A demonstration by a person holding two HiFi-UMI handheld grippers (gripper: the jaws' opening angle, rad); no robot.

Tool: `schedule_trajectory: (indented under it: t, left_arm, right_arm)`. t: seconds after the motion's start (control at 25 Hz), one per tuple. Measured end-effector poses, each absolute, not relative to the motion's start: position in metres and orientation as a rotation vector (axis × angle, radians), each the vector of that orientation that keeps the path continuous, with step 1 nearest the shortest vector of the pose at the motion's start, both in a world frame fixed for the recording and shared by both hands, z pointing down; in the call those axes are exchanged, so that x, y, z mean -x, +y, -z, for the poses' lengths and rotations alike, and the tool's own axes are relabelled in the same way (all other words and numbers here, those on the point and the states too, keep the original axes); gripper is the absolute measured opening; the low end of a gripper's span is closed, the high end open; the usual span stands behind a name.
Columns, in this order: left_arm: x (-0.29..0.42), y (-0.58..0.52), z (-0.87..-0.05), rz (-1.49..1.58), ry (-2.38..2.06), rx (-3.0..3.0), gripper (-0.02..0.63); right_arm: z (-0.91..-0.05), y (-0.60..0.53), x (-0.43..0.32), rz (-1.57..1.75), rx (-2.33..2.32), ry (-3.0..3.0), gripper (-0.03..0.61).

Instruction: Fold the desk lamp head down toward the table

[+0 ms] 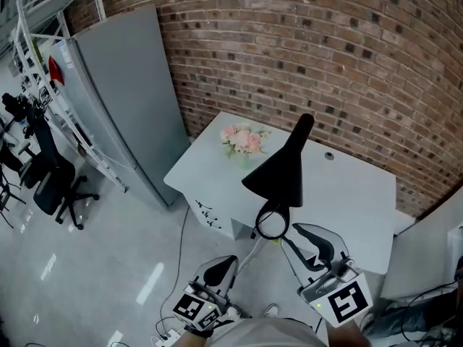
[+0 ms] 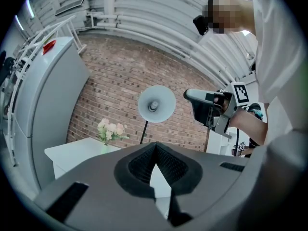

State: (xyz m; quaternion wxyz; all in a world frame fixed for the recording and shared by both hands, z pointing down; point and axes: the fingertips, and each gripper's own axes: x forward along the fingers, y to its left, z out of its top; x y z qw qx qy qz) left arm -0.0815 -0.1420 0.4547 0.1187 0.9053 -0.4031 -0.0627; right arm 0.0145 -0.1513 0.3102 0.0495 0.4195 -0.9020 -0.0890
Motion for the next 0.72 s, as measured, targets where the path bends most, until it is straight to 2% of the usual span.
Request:
schedule_trajectory:
  t: [0.04, 0.72]
  left_arm:
    - [0.082, -0.142, -0.455, 0.181, -1.177, -2.647, 0.008]
    - [0.103, -0.145, -0.460, 0.186, -1.207, -2.615, 0.008]
  right_arm:
    - [-0.308, -0.154, -0.015, 0.284, -1.289, -2.739, 0.112]
    - [-0.301, -0.194, -0.005, 0.400, -1.313, -2.633, 0.176]
